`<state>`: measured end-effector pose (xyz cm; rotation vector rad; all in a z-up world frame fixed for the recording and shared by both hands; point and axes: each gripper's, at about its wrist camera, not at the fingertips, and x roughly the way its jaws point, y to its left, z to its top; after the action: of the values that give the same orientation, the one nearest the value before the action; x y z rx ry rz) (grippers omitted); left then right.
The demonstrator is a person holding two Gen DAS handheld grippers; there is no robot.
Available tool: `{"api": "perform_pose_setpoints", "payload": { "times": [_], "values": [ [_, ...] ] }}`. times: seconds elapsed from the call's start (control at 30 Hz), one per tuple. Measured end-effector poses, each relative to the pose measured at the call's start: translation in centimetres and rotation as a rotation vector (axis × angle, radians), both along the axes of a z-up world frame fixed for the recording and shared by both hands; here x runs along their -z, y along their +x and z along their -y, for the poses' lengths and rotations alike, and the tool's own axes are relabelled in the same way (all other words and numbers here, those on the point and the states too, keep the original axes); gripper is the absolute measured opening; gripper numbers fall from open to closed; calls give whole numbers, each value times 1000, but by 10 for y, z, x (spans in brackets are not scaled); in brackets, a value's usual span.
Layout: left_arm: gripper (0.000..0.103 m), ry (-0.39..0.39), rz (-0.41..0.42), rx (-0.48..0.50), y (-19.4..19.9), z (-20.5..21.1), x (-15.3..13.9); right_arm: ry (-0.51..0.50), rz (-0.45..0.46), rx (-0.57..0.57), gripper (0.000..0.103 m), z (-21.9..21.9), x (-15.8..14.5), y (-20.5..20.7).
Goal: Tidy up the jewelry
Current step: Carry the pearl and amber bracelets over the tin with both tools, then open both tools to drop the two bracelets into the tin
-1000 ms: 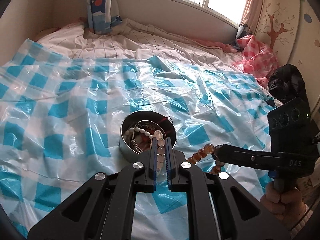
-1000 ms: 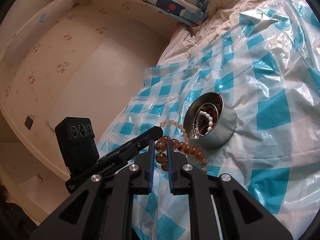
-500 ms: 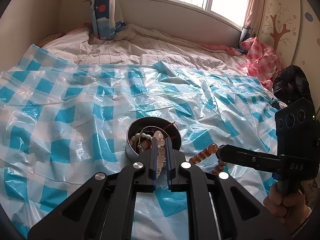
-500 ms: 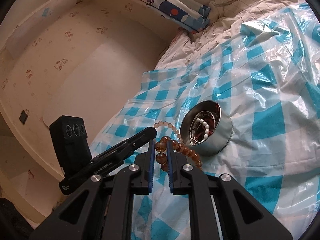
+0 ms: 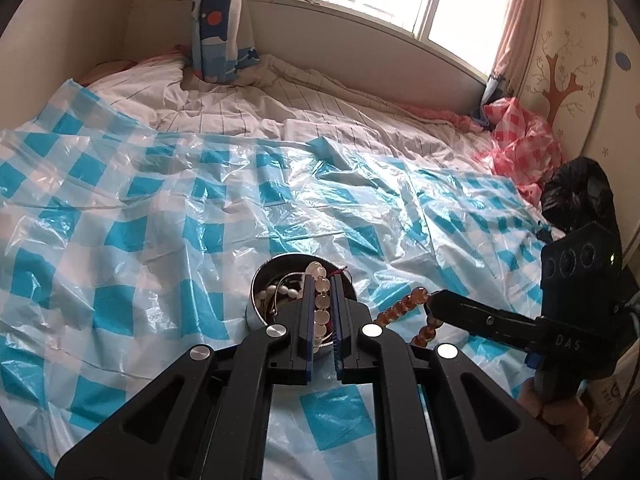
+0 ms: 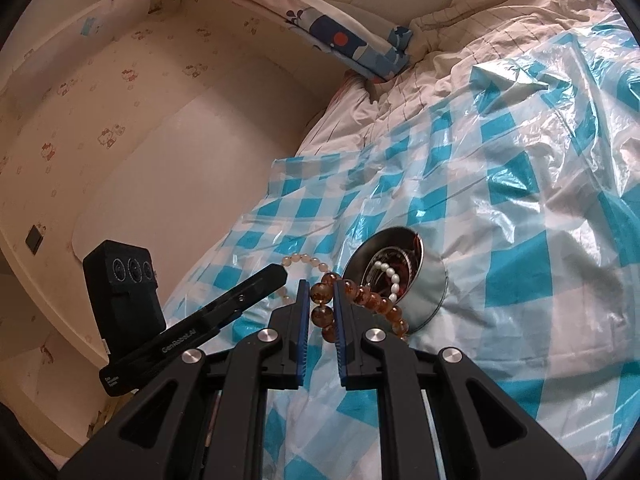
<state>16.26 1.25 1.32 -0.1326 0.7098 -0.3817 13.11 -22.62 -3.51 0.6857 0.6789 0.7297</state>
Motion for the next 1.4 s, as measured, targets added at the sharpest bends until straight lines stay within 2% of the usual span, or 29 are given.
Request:
{"api": "perform_pose_setpoints", "payload": {
  "times": [0.23,0.47,0.57,0.67,0.73,0.83,0.9,0.97,1.03,1.07,1.13,1.2,1.37,1.4],
  "values": [
    [7,-49,-9,-13,11,2,1,14,32,13,13,2,-7,8],
    [7,-147,-45,-28,28,6,9,34,47,25,13,4,-11,20],
    [9,-180,-112,-59,42,7,24,40,52,27,13,4,-13,27],
    [17,-149,-221,-131,56,3,47,55,59,34,13,3,-14,37],
    [18,-153,-251,-172,59,-4,54,62,63,37,13,1,-15,45],
    [25,-171,-243,-214,59,-17,53,65,64,31,13,-4,-14,54],
    [33,-180,-225,-253,56,-26,49,43,62,25,13,-9,-13,57],
    [36,-194,-220,-274,54,-34,47,-16,61,23,13,-15,-13,58],
    [40,-194,-214,-287,53,-37,45,-123,70,20,13,-28,-13,58],
    [42,-191,-211,-288,52,-38,45,-211,70,8,13,-41,-11,59],
    [43,-181,-208,-286,52,-40,43,-289,61,-35,28,-61,-4,62],
    [46,-166,-202,-287,50,-40,41,-349,60,-75,28,-80,3,60],
    [51,-108,-182,-292,46,-39,36,-403,91,-74,30,-85,1,51],
    [52,-89,-177,-290,46,-38,35,-414,87,-63,34,-82,-1,49]
  ]
}}
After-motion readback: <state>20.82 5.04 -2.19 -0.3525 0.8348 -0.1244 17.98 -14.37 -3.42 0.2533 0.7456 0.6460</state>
